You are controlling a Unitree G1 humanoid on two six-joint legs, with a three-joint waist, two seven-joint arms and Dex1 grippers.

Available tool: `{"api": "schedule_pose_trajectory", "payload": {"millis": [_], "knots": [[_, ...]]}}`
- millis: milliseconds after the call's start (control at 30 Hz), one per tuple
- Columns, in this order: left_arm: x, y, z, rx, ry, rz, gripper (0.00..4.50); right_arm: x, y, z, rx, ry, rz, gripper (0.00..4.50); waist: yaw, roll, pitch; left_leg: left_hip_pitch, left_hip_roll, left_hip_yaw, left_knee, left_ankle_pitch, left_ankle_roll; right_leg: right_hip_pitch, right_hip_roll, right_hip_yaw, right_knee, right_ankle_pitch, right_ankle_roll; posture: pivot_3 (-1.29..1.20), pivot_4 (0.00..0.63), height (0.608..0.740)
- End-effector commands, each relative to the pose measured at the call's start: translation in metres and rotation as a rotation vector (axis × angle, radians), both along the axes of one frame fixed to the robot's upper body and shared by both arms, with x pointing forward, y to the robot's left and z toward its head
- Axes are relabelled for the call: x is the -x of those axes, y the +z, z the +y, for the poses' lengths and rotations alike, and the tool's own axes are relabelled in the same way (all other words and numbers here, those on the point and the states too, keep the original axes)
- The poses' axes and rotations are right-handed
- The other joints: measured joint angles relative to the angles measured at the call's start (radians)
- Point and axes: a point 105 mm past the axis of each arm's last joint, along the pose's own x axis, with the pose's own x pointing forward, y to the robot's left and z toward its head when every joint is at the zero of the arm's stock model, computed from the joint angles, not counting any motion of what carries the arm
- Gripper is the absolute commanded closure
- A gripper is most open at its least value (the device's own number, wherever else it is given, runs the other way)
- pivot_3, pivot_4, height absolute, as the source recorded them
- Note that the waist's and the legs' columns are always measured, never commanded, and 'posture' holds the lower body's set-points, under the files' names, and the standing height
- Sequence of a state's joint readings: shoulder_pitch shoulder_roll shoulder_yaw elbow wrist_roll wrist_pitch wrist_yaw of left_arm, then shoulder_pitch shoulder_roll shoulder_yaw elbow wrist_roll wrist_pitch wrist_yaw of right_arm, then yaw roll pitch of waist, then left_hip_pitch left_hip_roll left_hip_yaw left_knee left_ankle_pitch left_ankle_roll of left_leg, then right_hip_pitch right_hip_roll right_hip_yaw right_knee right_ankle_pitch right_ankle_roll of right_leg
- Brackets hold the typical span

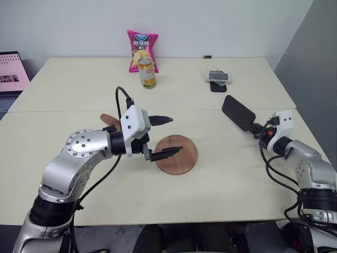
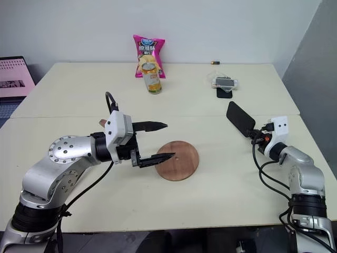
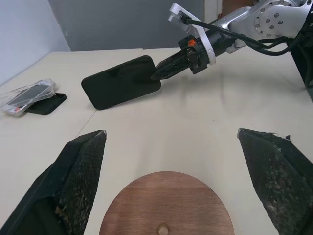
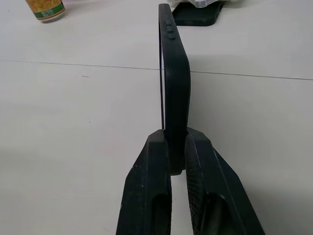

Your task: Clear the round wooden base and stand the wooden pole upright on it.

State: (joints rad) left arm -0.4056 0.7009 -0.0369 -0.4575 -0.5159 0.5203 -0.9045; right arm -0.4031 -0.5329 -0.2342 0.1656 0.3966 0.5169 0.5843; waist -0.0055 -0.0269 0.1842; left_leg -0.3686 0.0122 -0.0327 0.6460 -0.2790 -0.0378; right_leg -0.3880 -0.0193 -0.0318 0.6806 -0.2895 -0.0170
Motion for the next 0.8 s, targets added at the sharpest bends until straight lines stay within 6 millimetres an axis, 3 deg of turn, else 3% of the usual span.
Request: {"api": "schedule_pose_trajectory", "payload": {"millis": [33, 467, 733, 800], "knots": [[0.0, 0.007, -0.003, 0.003, -0.003, -0.039, 0.0, -0.001, 0.02, -0.006, 0.017, -0.018, -0.085, 3.2, 0.0, 0.0, 0.0, 0.0, 0.0, 0.0, 0.0, 0.0, 0.0, 0.0, 0.0, 0.0, 0.0, 0.0, 0.0, 0.0, 0.15, 0.74], [-0.001, 0.007, 0.0, -0.004, 0.009, -0.044, 0.0, -0.007, 0.051, -0.031, 0.176, -0.151, -0.257, 0.14, 0.0, 0.0, 0.0, 0.001, 0.0, 0.002, 0.0, 0.0, 0.0, 0.0, 0.0, 0.001, 0.0, 0.0, 0.0, 0.0, 0.15, 0.74], [-0.004, 0.014, 0.029, -0.037, 0.132, -0.05, 0.0, 0.006, 0.059, 0.021, 0.262, 0.139, -0.281, 0.01, -0.008, 0.0, 0.0, 0.004, 0.001, 0.007, -0.001, 0.0, 0.0, 0.0, 0.001, 0.006, 0.001, 0.0, 0.0, 0.0, 0.15, 0.74], [-0.005, 0.012, 0.051, -0.099, 0.235, -0.039, 0.0, 0.016, 0.063, 0.043, 0.299, 0.266, -0.299, 0.01, -0.009, 0.0, 0.0, 0.004, 0.001, 0.007, -0.001, 0.0, 0.0, 0.0, 0.001, 0.007, 0.001, 0.0, 0.0, 0.0, 0.15, 0.74]]}}
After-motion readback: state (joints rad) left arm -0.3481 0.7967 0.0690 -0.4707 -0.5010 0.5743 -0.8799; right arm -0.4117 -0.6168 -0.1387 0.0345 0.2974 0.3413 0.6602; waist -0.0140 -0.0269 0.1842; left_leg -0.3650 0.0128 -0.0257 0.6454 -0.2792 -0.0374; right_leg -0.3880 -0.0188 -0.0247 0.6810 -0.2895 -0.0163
